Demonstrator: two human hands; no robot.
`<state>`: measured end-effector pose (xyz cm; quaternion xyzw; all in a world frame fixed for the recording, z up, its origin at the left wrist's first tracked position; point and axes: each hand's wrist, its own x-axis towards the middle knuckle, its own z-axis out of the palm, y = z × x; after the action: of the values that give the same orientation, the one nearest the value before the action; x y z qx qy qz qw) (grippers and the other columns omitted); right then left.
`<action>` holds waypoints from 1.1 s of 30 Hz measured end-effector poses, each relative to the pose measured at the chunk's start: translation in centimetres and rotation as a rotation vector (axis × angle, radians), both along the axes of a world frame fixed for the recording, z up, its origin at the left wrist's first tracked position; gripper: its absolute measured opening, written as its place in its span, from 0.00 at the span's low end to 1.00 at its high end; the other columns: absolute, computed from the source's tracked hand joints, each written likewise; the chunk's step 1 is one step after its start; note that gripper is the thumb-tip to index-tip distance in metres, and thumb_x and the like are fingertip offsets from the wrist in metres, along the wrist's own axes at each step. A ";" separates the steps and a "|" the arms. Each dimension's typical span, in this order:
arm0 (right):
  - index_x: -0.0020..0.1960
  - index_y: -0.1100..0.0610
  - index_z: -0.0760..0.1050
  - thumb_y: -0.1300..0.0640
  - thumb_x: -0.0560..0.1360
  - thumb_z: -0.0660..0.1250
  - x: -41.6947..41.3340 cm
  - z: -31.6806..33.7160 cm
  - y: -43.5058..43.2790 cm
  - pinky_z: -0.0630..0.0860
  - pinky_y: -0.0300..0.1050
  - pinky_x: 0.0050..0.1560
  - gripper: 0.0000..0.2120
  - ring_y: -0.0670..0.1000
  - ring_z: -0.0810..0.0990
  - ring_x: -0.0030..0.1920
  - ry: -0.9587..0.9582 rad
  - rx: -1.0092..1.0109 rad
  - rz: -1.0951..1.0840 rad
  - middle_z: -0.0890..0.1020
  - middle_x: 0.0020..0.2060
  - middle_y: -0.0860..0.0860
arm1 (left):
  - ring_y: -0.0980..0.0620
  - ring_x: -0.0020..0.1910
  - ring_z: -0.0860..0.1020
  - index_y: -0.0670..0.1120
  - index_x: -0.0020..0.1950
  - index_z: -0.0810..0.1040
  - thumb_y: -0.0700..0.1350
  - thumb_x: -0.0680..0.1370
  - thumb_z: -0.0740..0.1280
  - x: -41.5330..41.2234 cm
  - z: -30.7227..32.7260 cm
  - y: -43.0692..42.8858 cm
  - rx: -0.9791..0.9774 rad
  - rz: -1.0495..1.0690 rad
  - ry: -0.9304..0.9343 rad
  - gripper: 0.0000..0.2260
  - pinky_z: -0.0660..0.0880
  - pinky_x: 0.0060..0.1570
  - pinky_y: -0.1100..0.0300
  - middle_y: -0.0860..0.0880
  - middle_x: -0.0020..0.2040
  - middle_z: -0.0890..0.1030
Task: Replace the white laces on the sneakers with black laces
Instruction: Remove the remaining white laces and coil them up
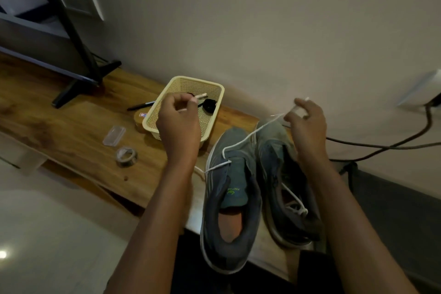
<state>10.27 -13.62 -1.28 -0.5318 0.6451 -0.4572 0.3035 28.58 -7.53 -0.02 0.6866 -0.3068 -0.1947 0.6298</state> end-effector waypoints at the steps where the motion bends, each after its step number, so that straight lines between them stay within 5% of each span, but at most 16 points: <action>1: 0.63 0.55 0.75 0.61 0.73 0.65 -0.2 -0.6 -0.1 0.62 0.45 0.64 0.18 0.56 0.67 0.65 0.188 0.031 0.018 0.70 0.65 0.54 | 0.60 0.41 0.74 0.46 0.47 0.78 0.41 0.78 0.66 0.2 -0.4 0.1 0.103 -0.072 -0.062 0.01 0.69 0.43 0.63 0.53 0.45 0.79; 5: 0.56 0.54 0.79 0.59 0.72 0.66 0.2 -1.4 0.1 0.57 0.40 0.50 0.13 0.60 0.69 0.62 0.456 0.151 0.156 0.75 0.59 0.56 | 0.53 0.50 0.77 0.45 0.57 0.80 0.43 0.79 0.66 0.3 -1.2 0.5 0.348 -0.249 -0.221 0.09 0.69 0.47 0.62 0.48 0.54 0.81; 9: 0.48 0.57 0.83 0.63 0.71 0.65 1.4 -1.3 0.9 0.73 0.45 0.52 0.09 0.55 0.79 0.52 0.487 0.086 0.399 0.83 0.47 0.54 | 0.48 0.65 0.72 0.47 0.72 0.68 0.41 0.80 0.63 0.1 -1.3 0.4 0.428 -0.340 -0.273 0.20 0.68 0.56 0.59 0.44 0.65 0.75; 12: 0.53 0.54 0.82 0.61 0.74 0.63 2.9 -2.1 1.8 0.70 0.49 0.59 0.11 0.55 0.76 0.57 0.631 0.075 0.575 0.81 0.53 0.52 | 0.45 0.66 0.71 0.48 0.74 0.65 0.41 0.79 0.63 0.0 -1.3 0.5 0.511 -0.400 -0.325 0.22 0.68 0.62 0.54 0.43 0.68 0.73; 15: 0.63 0.48 0.75 0.55 0.79 0.60 4.2 -2.8 2.6 0.60 0.51 0.59 0.14 0.56 0.65 0.64 0.862 0.031 0.635 0.72 0.64 0.50 | 0.46 0.60 0.76 0.45 0.68 0.73 0.41 0.78 0.65 -0.3 -1.8 0.5 0.583 -0.517 -0.334 0.17 0.73 0.60 0.53 0.44 0.63 0.77; 19: 0.61 0.48 0.75 0.53 0.79 0.59 4.6 -3.5 3.0 0.57 0.55 0.62 0.13 0.56 0.61 0.65 0.957 0.010 0.678 0.70 0.64 0.50 | 0.48 0.56 0.79 0.43 0.60 0.79 0.40 0.73 0.71 -0.9 -2.5 0.8 0.709 -0.762 -0.314 0.15 0.75 0.59 0.52 0.44 0.56 0.82; 24: 0.52 0.56 0.75 0.57 0.77 0.60 4.9 -3.5 3.0 0.59 0.55 0.60 0.07 0.57 0.65 0.61 0.951 0.008 0.606 0.73 0.56 0.53 | 0.49 0.61 0.75 0.41 0.62 0.77 0.41 0.73 0.73 -0.8 -2.7 0.7 0.779 -0.778 -0.393 0.19 0.69 0.55 0.60 0.45 0.61 0.79; 28: 0.51 0.56 0.73 0.59 0.76 0.60 4.7 -3.0 2.8 0.61 0.53 0.57 0.05 0.57 0.68 0.57 0.867 -0.025 0.506 0.75 0.53 0.53 | 0.46 0.53 0.78 0.39 0.52 0.80 0.46 0.73 0.72 -0.6 -2.6 1.0 0.829 -0.784 -0.421 0.13 0.70 0.45 0.59 0.43 0.50 0.81; 31: 0.50 0.55 0.75 0.59 0.75 0.62 4.4 -2.5 2.5 0.60 0.50 0.53 0.05 0.56 0.68 0.57 0.799 -0.019 0.477 0.75 0.54 0.52 | 0.40 0.52 0.78 0.36 0.49 0.78 0.50 0.78 0.66 -0.5 -2.8 1.0 0.869 -0.808 -0.447 0.16 0.73 0.51 0.51 0.38 0.47 0.80; 33: 0.51 0.52 0.76 0.57 0.74 0.64 4.1 -2.2 2.4 0.58 0.49 0.53 0.07 0.54 0.66 0.59 0.761 0.005 0.542 0.74 0.55 0.50 | 0.45 0.40 0.75 0.43 0.37 0.75 0.51 0.80 0.62 -0.5 -2.4 1.0 0.835 -0.798 -0.432 0.16 0.72 0.46 0.51 0.42 0.35 0.75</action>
<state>14.37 -11.18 -3.52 -0.8103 0.5494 -0.1321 0.1553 28.03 -6.56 -2.46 0.7314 -0.5586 -0.3753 0.1102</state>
